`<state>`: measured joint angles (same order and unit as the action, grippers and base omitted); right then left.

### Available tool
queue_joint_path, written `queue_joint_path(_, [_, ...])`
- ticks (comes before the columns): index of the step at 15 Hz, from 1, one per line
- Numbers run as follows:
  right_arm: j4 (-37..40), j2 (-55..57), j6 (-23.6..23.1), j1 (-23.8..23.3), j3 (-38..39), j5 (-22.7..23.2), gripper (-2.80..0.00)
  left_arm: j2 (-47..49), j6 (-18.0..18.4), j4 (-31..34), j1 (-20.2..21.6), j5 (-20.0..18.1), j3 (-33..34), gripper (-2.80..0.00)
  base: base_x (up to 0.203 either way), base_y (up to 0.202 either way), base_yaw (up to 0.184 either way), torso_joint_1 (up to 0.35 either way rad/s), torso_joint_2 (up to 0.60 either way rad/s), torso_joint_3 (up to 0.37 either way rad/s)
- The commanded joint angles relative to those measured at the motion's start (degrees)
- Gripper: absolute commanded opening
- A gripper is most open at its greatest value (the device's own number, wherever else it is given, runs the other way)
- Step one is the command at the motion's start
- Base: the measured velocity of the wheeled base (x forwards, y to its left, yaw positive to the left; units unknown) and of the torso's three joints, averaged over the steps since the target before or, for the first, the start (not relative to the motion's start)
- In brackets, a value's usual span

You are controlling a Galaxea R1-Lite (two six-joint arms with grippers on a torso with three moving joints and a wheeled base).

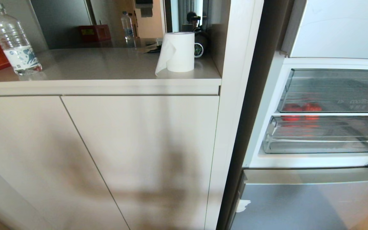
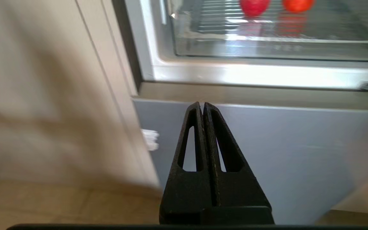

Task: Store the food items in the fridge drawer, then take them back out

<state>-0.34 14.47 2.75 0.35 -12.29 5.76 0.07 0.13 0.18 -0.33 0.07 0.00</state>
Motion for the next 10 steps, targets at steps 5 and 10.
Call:
queue_joint_path(5, [-12.2, 44.0, 3.7, 0.6, -12.6, 6.6, 0.00, 0.0, 0.0, 0.0, 0.0, 0.0, 0.0, -2.80, 0.000, 0.000, 0.000, 0.000, 0.00, 0.000])
queue_joint_path(10, [-35.7, 67.0, 5.1, 3.2, -13.6, 10.0, 0.00, 0.0, 0.0, 0.0, 0.0, 0.0, 0.0, -2.80, 0.000, 0.000, 0.000, 0.000, 0.00, 0.000])
